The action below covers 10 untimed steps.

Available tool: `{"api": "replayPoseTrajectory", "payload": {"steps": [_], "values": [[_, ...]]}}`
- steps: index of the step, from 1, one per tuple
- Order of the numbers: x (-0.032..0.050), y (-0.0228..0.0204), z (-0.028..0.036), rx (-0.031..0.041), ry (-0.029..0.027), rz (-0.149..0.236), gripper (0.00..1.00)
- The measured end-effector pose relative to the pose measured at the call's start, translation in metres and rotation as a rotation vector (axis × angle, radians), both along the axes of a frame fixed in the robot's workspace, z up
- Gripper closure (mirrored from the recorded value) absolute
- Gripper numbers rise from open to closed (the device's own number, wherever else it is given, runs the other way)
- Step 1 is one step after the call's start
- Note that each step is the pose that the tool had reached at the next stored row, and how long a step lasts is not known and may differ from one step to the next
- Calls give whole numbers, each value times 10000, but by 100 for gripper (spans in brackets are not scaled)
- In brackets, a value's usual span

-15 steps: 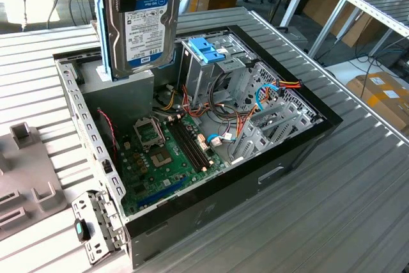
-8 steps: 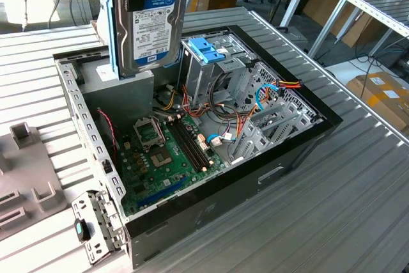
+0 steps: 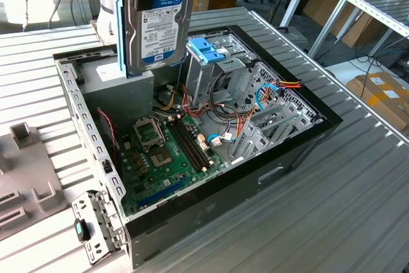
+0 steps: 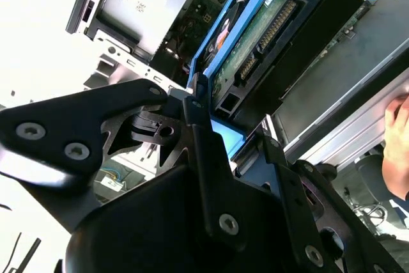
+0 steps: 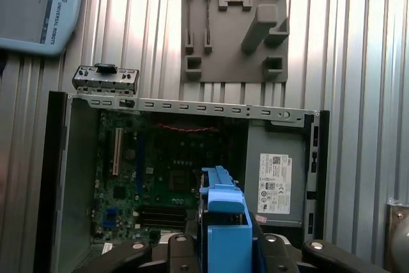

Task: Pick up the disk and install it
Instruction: 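Pick up the disk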

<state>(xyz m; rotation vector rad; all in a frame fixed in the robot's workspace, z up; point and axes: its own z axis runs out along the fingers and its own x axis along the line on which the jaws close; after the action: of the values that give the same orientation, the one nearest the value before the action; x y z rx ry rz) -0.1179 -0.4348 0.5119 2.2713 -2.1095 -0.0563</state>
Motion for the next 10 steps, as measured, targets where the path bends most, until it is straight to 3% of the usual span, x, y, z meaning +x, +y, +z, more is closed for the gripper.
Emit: {"api": "replayPoseTrajectory", "payload": {"steps": [10], "values": [[123, 0, -2, 1, 0, 0, 63]]}}
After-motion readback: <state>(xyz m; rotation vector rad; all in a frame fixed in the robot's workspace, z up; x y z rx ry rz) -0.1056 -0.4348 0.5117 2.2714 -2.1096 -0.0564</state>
